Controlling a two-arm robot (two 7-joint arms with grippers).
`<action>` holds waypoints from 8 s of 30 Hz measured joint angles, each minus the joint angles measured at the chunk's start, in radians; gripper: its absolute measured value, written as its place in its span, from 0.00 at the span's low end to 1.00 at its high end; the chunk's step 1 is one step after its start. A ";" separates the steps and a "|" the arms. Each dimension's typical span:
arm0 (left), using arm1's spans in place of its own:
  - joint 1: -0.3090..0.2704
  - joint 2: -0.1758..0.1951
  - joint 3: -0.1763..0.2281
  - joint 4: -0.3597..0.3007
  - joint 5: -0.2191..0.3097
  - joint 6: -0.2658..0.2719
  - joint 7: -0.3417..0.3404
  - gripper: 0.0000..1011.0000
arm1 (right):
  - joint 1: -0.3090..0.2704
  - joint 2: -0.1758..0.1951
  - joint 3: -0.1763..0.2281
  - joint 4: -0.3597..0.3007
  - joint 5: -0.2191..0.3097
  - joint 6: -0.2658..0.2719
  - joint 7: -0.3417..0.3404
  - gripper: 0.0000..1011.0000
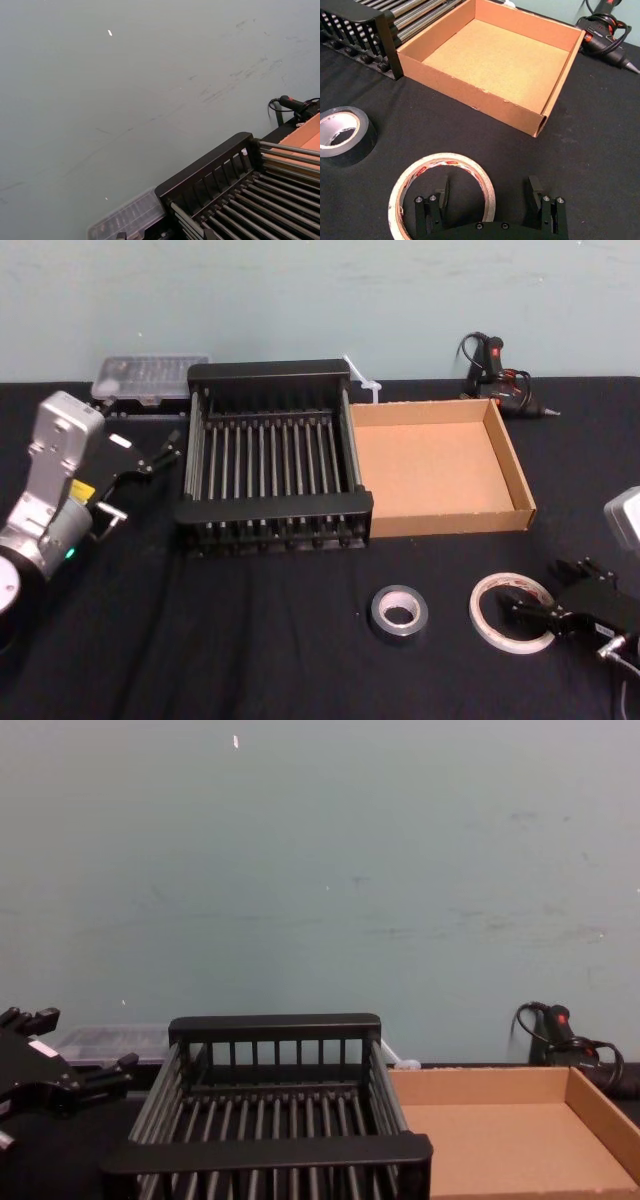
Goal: Pick up the white tape and place it into the black box , Pick up the silver tape and place it into the brown box.
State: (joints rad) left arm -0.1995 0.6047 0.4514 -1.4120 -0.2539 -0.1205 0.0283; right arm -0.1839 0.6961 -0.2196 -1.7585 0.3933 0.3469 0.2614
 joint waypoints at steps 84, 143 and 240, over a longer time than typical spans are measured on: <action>0.000 0.000 0.000 0.000 0.000 0.000 0.000 0.99 | -0.001 -0.038 0.022 0.013 -0.032 0.023 0.023 0.09; 0.000 0.000 0.000 0.000 0.000 0.000 0.000 0.99 | 0.338 -0.187 -0.056 0.087 -0.194 -0.003 0.090 0.09; 0.000 0.000 0.000 0.000 0.000 0.000 0.000 0.99 | 0.670 -0.416 -0.272 0.370 -0.269 -0.057 0.176 0.74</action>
State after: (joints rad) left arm -0.1995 0.6047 0.4514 -1.4120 -0.2539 -0.1205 0.0283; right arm 0.4865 0.2798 -0.4911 -1.3890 0.1243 0.2897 0.4374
